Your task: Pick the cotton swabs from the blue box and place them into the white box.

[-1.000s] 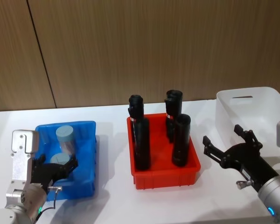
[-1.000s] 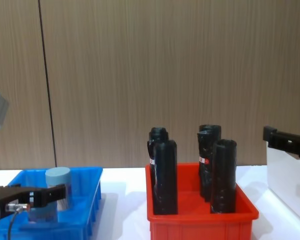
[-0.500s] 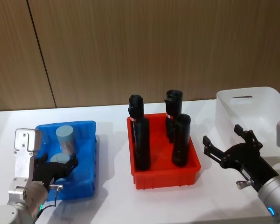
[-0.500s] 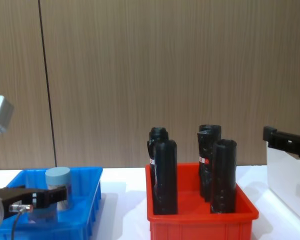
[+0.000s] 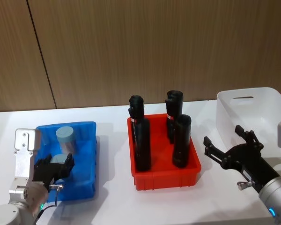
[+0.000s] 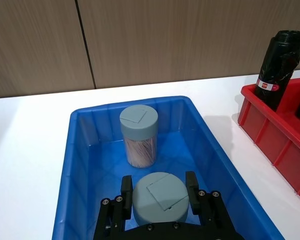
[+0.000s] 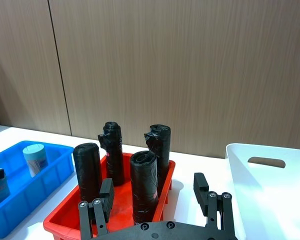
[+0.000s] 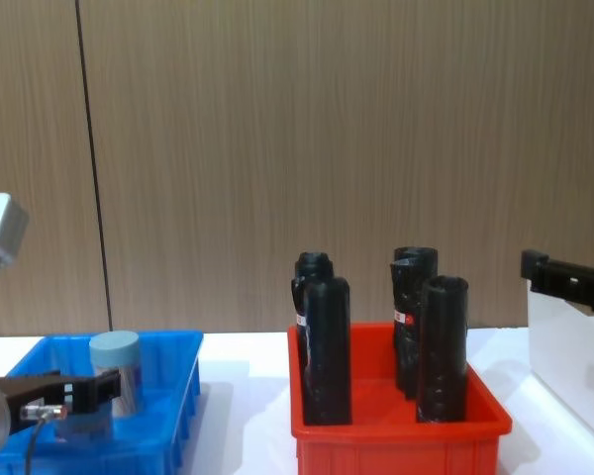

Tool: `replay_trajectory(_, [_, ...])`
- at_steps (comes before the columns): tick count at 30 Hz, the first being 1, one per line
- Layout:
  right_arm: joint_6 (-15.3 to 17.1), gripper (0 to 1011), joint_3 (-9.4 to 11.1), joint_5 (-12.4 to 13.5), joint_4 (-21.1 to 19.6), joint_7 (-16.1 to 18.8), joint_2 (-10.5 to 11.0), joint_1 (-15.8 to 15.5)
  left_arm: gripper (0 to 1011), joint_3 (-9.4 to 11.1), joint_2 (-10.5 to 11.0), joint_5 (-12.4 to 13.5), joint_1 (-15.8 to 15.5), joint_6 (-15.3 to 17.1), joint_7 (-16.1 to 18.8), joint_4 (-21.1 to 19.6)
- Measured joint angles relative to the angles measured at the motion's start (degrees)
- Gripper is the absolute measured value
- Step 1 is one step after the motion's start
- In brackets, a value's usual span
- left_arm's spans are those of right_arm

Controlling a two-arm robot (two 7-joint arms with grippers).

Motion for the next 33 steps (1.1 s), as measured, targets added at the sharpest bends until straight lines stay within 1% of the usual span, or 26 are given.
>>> replay_trajectory(8, [0.0, 1002, 0.0, 0.0, 0.0, 0.0, 0.0, 0.0, 643, -0.1, -0.1, -0.1, 0.3, 0.3, 0.7, -0.5])
replay_trajectory(12, [0.0, 1002, 0.0, 0.0, 0.0, 0.0, 0.0, 0.0, 643, -0.2, -0.1, 0.9, 0.4, 0.4, 0.8, -1.0])
replay_trajectory(19, [0.0, 1002, 0.0, 0.0, 0.0, 0.0, 0.0, 0.0, 643, -0.2, 0.1, 3.2, 0.5, -0.6, 0.4, -3.0])
replay_trajectory(22, [0.0, 1002, 0.0, 0.0, 0.0, 0.0, 0.0, 0.0, 643, -0.4, 0.3, 4.3, 0.1, -1.0, -0.8, -4.6])
replay_trajectory(24, [0.0, 1002, 0.0, 0.0, 0.0, 0.0, 0.0, 0.0, 643, -0.4, 0.3, 4.6, 0.0, -1.1, -1.4, -5.2])
replay_trajectory(25, [0.0, 1002, 0.0, 0.0, 0.0, 0.0, 0.0, 0.0, 643, -0.5, 0.4, 4.9, -0.2, -1.2, -2.2, -5.8])
replay_trajectory(26, [0.0, 1002, 0.0, 0.0, 0.0, 0.0, 0.0, 0.0, 643, -0.5, 0.4, 4.9, -0.2, -1.2, -2.2, -5.8])
replay_trajectory(29, [0.0, 1002, 0.0, 0.0, 0.0, 0.0, 0.0, 0.0, 643, -0.7, 0.5, 5.2, -0.6, -1.2, -3.7, -7.1])
replay_trajectory(33, [0.0, 1002, 0.0, 0.0, 0.0, 0.0, 0.0, 0.0, 643, -1.0, 0.6, 5.1, -1.3, -0.6, -6.3, -8.9])
